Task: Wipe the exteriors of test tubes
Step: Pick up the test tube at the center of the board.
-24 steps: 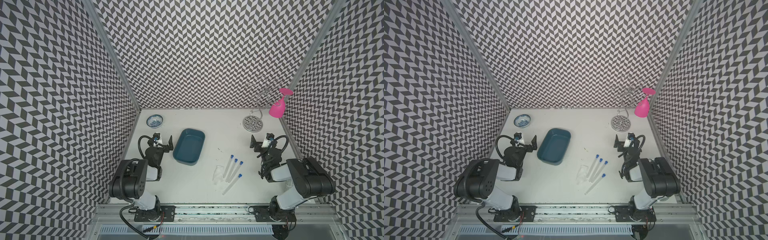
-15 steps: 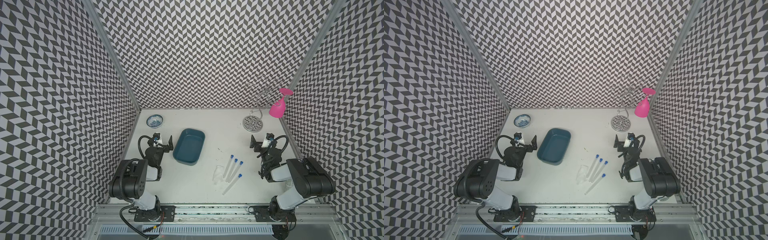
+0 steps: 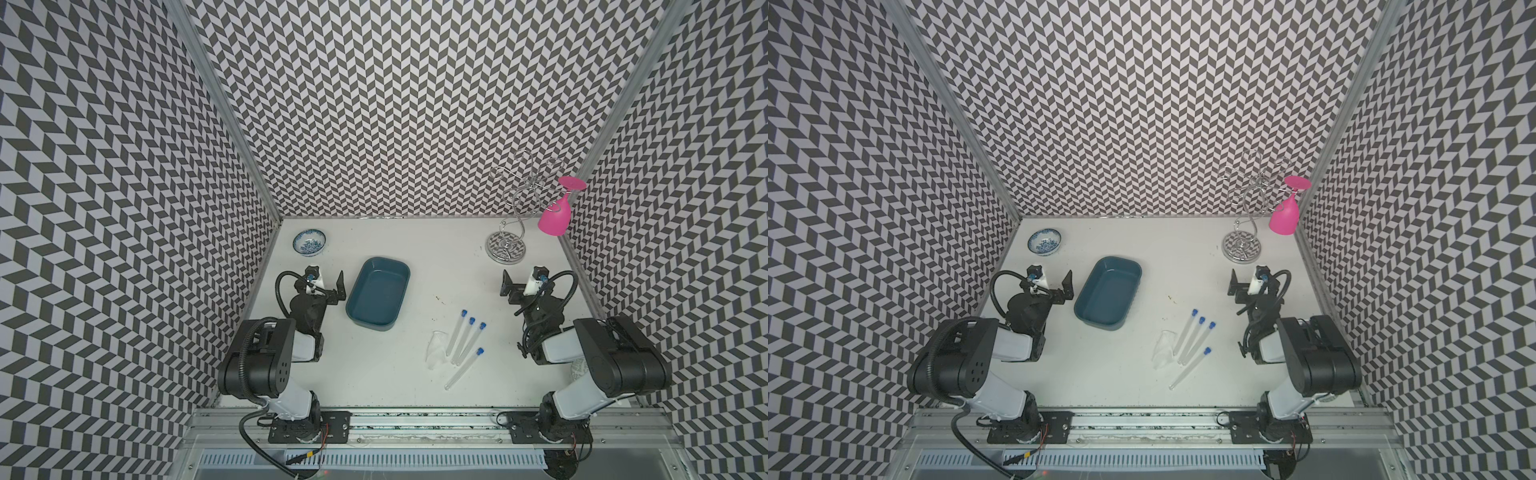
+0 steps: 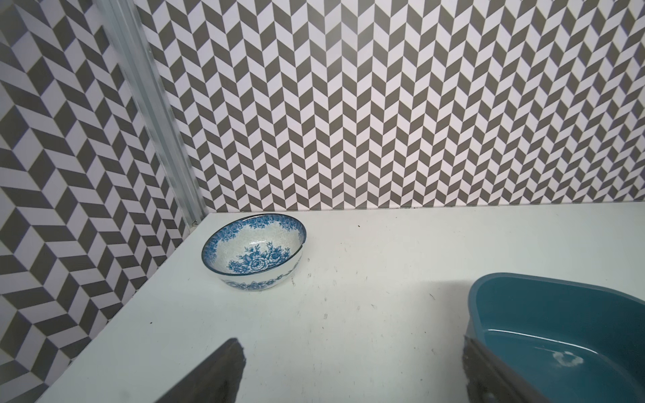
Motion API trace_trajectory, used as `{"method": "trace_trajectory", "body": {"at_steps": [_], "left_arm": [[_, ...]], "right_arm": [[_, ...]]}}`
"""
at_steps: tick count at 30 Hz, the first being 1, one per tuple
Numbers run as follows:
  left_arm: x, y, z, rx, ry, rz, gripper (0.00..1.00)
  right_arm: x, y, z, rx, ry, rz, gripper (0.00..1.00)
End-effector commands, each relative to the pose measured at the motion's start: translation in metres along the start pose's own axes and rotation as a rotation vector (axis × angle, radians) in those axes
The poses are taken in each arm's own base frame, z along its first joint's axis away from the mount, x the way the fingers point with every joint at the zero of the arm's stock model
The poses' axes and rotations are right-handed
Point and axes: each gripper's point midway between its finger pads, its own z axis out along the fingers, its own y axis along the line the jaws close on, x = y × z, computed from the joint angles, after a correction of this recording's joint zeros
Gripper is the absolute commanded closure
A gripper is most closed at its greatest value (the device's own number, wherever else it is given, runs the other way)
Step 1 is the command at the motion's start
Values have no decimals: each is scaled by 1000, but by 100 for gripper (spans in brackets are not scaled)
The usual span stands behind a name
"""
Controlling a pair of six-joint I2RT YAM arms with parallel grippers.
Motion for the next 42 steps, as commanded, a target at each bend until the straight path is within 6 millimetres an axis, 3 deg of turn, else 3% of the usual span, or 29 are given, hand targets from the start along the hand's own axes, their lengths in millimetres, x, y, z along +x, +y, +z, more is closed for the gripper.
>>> {"method": "trace_trajectory", "body": {"at_steps": [1, 4, 7, 11, 13, 16, 21, 27, 33, 42], "left_arm": [[-20, 13, 12, -86, 54, -41, 1], [-33, 10, 22, -77, 208, -89, 1], [-68, -16, 7, 19, 168, -97, 1], [-96, -57, -20, 147, 114, -63, 1], [-97, -78, -31, 208, 121, -47, 1], [-82, -102, -40, 269, 170, -65, 1], [-55, -153, -50, 394, 200, -88, 1], [-52, -207, -53, 499, 221, -61, 1], [-54, -245, -59, 588, 232, -50, 1], [-35, -256, -67, 617, 276, -47, 1]], "right_arm": [[-27, -6, 5, 60, 21, 43, 0], [-36, 11, 18, -9, 221, 125, 3], [-36, 42, 11, -142, 351, 184, 10], [-5, 102, -18, -341, 537, 220, 16], [15, 125, -36, -352, 618, 203, 17], [36, 159, -57, -407, 703, 248, 21], [58, 194, -68, -401, 784, 297, 31], [76, 205, -66, -343, 826, 281, 40], [83, 197, -69, -274, 847, 260, 49], [89, 185, -74, -201, 856, 231, 51]]}}
